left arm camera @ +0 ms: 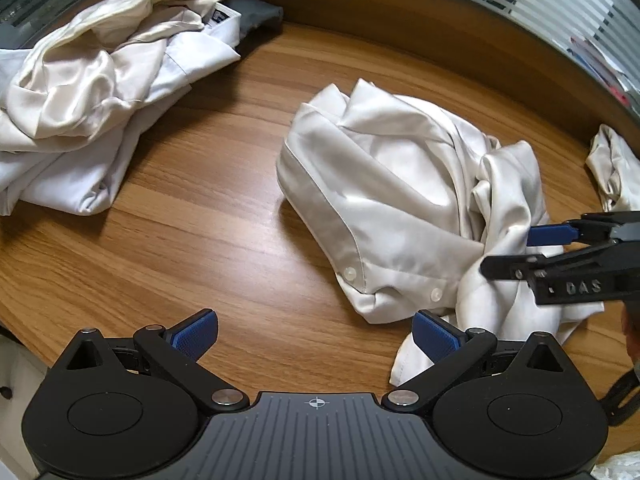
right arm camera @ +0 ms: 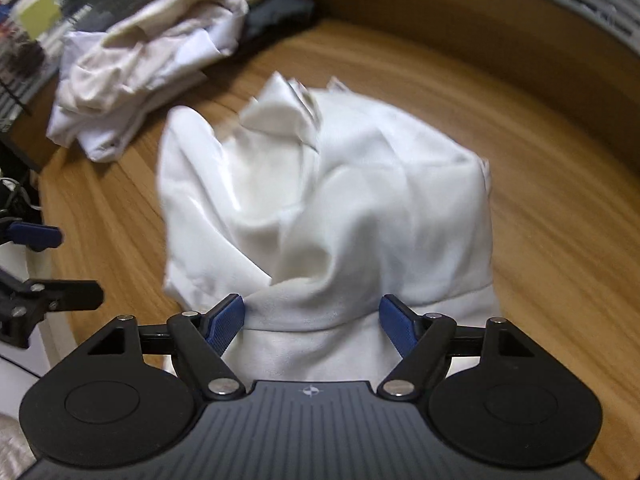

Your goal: Fold clothes

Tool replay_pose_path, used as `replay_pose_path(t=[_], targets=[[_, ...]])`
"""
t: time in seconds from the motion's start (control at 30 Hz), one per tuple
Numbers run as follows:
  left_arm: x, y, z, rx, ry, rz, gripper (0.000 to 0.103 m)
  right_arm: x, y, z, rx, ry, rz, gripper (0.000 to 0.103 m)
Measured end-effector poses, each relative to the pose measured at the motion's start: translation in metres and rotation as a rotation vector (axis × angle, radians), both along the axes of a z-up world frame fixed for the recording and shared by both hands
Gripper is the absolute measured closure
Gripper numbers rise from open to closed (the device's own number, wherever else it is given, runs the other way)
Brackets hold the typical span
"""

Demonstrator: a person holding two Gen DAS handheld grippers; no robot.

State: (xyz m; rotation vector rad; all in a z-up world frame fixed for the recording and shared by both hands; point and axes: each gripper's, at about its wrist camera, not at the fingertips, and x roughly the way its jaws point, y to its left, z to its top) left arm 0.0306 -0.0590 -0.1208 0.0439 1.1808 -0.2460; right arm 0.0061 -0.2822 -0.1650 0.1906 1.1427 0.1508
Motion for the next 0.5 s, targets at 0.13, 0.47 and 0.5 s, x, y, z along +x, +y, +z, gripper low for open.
replay_pose_path(t=[0.13, 0.47, 0.5], targets=[[-0.004, -0.007, -0.008, -0.003, 0.01, -0.015, 0.0, -0.012, -0.017, -0.001, -0.005, -0.004, -0.027, 0.094], [0.012, -0.027, -0.011, -0.006, -0.055, -0.023, 0.0, -0.104, -0.123, 0.054, -0.09, -0.07, -0.249, 0.096], [0.015, -0.029, -0.011, -0.013, -0.052, -0.022, 0.0, -0.116, -0.137, 0.056, -0.101, -0.066, -0.284, 0.096]])
